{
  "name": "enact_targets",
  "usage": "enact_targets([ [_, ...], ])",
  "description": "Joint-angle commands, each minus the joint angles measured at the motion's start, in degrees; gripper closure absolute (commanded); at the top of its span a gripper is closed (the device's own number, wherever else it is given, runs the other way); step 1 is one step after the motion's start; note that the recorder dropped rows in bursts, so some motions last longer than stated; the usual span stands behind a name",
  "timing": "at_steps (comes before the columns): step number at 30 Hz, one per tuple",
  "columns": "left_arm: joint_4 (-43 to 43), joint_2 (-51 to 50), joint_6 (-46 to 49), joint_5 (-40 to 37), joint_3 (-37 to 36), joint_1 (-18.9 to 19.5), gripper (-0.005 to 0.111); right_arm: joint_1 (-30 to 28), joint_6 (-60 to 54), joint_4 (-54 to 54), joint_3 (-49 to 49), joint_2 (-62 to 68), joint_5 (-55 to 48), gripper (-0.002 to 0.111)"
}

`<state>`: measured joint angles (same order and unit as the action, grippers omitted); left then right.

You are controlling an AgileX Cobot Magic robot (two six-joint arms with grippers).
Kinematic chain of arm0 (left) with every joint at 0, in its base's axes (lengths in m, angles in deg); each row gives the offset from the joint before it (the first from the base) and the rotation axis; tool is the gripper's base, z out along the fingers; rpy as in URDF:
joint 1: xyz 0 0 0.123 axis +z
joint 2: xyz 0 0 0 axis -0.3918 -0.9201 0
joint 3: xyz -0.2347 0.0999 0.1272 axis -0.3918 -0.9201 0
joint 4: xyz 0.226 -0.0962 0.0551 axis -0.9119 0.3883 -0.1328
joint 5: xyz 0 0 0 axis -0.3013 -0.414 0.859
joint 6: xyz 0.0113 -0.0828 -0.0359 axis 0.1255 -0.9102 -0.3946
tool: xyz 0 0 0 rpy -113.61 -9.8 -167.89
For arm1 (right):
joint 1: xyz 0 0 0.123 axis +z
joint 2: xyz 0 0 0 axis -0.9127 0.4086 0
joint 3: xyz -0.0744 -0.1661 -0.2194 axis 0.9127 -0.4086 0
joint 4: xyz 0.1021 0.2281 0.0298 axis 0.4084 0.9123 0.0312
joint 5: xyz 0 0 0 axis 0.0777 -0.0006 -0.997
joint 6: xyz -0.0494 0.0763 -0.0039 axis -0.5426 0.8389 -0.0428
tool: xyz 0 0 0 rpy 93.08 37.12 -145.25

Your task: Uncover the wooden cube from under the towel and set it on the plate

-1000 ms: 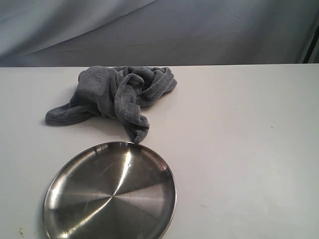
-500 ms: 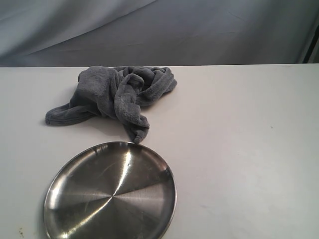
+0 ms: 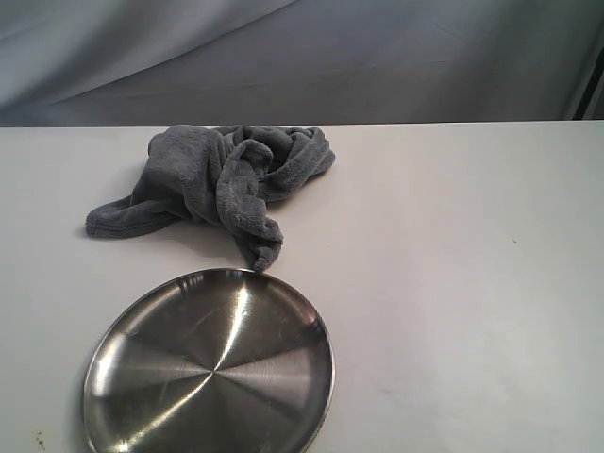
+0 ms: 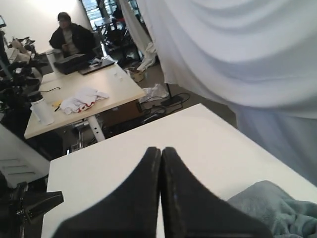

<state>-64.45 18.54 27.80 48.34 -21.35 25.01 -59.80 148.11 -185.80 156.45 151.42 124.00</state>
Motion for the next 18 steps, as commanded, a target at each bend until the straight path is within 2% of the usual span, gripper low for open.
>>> enact_targets([
  [1, 0.3, 0.2, -0.2, 0.8, 0.0, -0.3, 0.106, 6.2, -6.3, -0.1, 0.5, 3.8, -2.9, 0.108],
  [9, 0.3, 0.2, -0.2, 0.8, 0.0, -0.3, 0.106, 18.4, -18.3, -0.1, 0.6, 4.0, -30.8, 0.108],
  [13, 0.3, 0.2, -0.2, 0.8, 0.0, -0.3, 0.106, 24.0, -22.2, -0.1, 0.6, 4.1, -37.6, 0.108],
  [18, 0.3, 0.2, -0.2, 0.8, 0.0, -0.3, 0.106, 27.9, -24.8, -0.1, 0.6, 4.3, -43.3, 0.108],
])
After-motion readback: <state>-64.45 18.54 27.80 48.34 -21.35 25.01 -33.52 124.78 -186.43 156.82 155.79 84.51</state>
